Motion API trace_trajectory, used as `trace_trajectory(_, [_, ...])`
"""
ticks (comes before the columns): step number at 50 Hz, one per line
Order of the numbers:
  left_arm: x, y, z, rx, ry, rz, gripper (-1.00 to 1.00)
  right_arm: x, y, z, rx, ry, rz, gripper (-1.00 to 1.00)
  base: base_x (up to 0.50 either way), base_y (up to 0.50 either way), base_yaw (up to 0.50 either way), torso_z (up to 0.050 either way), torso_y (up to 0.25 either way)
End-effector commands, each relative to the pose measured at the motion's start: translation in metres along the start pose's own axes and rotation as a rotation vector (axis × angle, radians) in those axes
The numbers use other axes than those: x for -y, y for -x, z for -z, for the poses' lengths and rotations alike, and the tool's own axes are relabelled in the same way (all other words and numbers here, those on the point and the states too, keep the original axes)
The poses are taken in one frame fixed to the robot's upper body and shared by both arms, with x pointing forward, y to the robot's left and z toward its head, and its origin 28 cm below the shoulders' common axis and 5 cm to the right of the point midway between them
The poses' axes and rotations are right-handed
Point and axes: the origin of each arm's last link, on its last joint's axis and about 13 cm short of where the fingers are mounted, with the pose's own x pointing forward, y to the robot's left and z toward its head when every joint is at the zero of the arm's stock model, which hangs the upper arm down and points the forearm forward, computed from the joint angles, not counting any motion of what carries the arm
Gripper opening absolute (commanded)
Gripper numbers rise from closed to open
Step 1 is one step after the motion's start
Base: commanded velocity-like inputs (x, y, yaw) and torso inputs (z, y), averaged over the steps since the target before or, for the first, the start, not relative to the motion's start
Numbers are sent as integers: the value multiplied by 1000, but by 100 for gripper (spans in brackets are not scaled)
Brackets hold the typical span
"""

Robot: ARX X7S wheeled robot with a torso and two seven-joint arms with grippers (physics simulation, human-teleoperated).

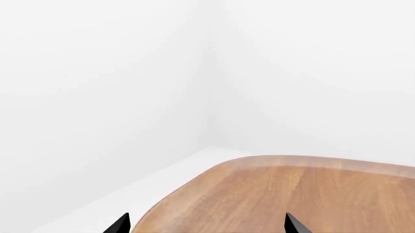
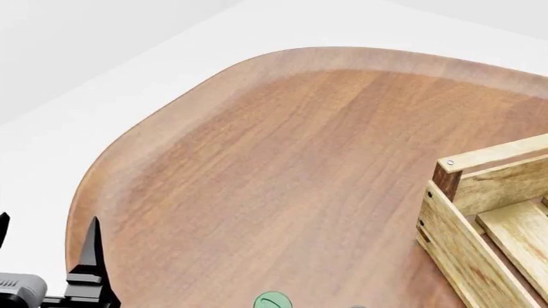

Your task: Pick up the salad dressing and put it in the tray.

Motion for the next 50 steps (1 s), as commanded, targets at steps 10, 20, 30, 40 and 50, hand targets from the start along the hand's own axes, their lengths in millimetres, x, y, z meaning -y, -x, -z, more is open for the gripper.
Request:
trace_trajectory(10, [0,0,1,-1,-1,1,100,4,16,-38,116,-39,113,-100,0,0,0,0,0])
trace_trajectory(20, [0,0,1,-1,-1,1,100,6,26,-55,186,-27,161,-100,0,0,0,0,1])
trace_trajectory(30, [0,0,0,1,-1,2,100,9,40,-77,277,-17,203,-100,0,0,0,0,0])
trace_trajectory(40, [0,-1,-1,2,-2,3,100,11,52,-94,349,-7,231,-100,0,0,0,0,0])
trace_trajectory(50, [0,-1,-2,6,-1,4,100,22,60,-110,425,32,325,-100,0,0,0,0,1])
